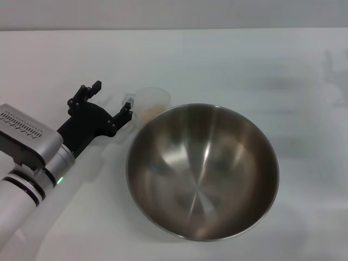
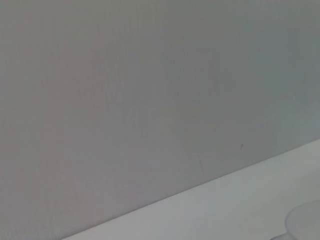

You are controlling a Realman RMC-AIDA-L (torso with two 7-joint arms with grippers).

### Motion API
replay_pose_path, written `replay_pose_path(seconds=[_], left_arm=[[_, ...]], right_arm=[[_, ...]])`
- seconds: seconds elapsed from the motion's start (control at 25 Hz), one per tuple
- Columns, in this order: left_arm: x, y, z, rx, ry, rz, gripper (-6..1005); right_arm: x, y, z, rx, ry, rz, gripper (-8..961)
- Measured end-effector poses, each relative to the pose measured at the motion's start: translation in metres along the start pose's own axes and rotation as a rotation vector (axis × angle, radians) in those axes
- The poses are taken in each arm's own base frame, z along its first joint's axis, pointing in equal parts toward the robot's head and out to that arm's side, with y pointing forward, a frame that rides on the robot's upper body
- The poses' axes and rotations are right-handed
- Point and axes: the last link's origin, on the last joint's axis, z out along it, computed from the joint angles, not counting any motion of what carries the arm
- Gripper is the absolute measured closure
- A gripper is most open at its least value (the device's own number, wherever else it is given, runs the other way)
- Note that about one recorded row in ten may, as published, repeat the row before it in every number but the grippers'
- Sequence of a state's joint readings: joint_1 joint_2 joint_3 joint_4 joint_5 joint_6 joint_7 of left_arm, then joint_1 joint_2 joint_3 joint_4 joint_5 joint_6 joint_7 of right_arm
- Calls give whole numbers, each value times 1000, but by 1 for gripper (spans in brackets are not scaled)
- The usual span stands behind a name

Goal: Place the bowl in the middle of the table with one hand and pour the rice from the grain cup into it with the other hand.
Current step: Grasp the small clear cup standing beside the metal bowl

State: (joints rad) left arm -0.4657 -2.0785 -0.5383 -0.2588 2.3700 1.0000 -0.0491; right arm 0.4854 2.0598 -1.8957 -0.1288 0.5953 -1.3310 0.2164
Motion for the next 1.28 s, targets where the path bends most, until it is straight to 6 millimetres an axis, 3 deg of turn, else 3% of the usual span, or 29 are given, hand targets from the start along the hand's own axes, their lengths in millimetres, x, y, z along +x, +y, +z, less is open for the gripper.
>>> replay_pose_path(seconds=[0.32,0.76,1.08,1.28], left_arm=[[0,1,0,-3,-3,2,311],[-1,6,-1,-16,-1,-6,551],[3,10,1,-24,13,-20,951],[5,11,3,-27,20,-22,969]], right_arm=[[1,0,2,0,9,1,475],[1,1,3,-4,7,3,475],[0,2,3,-5,6,2,475],[0,2,3,-8,4,2,475]])
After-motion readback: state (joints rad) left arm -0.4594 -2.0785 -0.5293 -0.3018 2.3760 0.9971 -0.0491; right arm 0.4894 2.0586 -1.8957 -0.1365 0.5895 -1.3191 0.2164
